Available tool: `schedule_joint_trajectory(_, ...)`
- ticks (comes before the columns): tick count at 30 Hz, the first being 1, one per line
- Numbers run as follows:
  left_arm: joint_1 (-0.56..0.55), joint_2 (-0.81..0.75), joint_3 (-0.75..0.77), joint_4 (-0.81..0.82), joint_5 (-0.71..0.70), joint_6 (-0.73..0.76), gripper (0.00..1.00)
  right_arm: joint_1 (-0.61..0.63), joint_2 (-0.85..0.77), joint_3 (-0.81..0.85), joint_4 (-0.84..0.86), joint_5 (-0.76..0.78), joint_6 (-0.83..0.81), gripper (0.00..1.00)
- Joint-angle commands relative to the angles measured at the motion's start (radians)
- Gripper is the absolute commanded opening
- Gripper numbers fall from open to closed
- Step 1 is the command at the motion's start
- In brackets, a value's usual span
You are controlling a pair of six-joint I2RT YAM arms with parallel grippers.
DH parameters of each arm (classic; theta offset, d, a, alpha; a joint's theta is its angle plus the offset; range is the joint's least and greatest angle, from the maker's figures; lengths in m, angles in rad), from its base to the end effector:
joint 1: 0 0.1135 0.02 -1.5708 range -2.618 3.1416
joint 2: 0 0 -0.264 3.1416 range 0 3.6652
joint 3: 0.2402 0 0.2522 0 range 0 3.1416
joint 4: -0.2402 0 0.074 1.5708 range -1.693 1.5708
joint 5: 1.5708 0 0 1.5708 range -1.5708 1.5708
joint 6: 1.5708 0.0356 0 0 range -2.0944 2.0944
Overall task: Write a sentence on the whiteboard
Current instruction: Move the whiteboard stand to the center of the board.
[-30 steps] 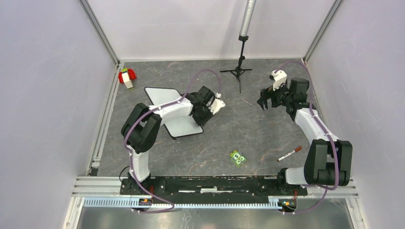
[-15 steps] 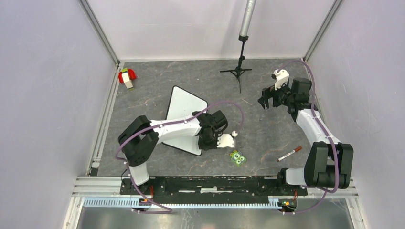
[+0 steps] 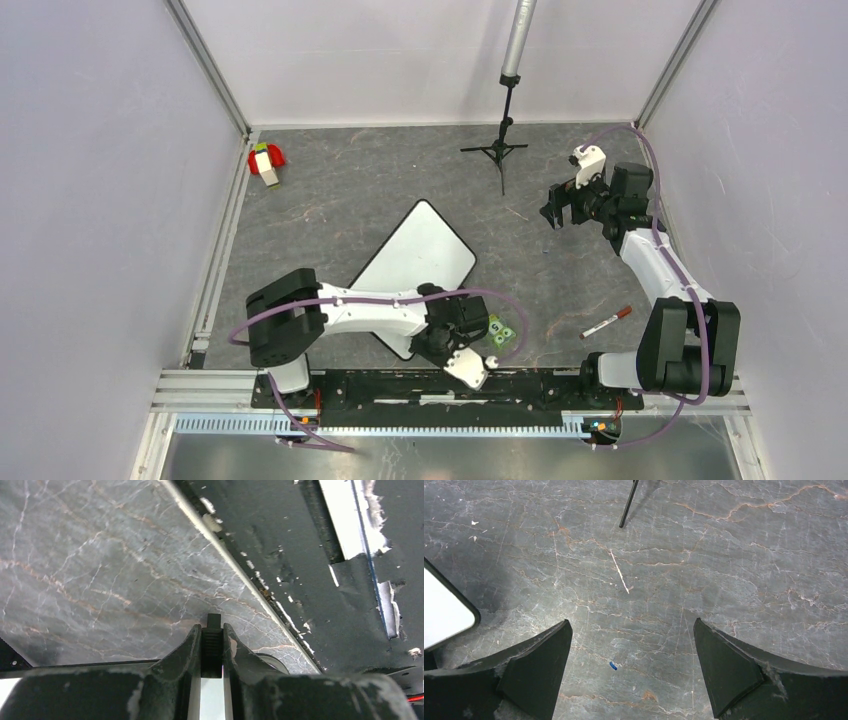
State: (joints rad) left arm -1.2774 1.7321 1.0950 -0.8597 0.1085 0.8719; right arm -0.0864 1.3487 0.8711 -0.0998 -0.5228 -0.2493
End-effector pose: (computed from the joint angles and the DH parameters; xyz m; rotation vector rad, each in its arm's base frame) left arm 0.0840 -0.2912 0.1675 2.7163 1.4633 -0.1871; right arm 0.2953 -0.0077 0.2545 -0.4656 2.0301 0.3570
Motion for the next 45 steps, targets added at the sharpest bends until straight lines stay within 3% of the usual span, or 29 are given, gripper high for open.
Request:
schedule_joint_trajectory(1, -0.046, -0.044, 0.0, -0.004, -0.089, 0.158, 0.02, -0.004, -0.03, 0.034, 0.015, -0.019, 0.009, 0.98)
schedule_joint_trajectory(14, -0.115, 0.03, 0.05, -0.02, -0.156, 0.256, 0.06, -0.003, -0.025, 0.031, 0.014, -0.021, 0.005, 0.97)
schedule_joint_trajectory(23, -0.115, 0.017, 0.073, -0.06, -0.186, 0.243, 0.41, -0.004, -0.024, 0.031, 0.014, -0.025, 0.005, 0.97)
schedule_joint_trajectory(27, -0.115, 0.003, 0.119, -0.101, -0.157, 0.204, 0.65, -0.004, -0.029, 0.031, 0.014, -0.023, 0.007, 0.97)
schedule_joint_trajectory(35, -0.109, -0.069, 0.221, -0.163, -0.077, 0.07, 0.82, -0.006, -0.082, 0.065, -0.037, -0.005, -0.006, 0.97)
schedule_joint_trajectory(36, -0.102, -0.081, 0.243, -0.161, -0.065, 0.031, 0.89, -0.005, -0.097, 0.062, -0.054, 0.002, -0.014, 0.97)
schedule_joint_trajectory(39, -0.066, -0.103, 0.315, -0.145, -0.043, -0.084, 1.0, -0.006, -0.145, 0.032, -0.097, 0.034, -0.053, 0.98)
schedule_joint_trajectory(42, 0.013, -0.126, 0.379, -0.095, -0.011, -0.214, 1.0, -0.005, -0.19, 0.029, -0.158, 0.07, -0.12, 0.98)
schedule_joint_trajectory(45, 0.144, -0.14, 0.45, -0.049, 0.071, -0.348, 1.0, -0.006, -0.19, 0.101, -0.346, 0.047, -0.305, 0.97)
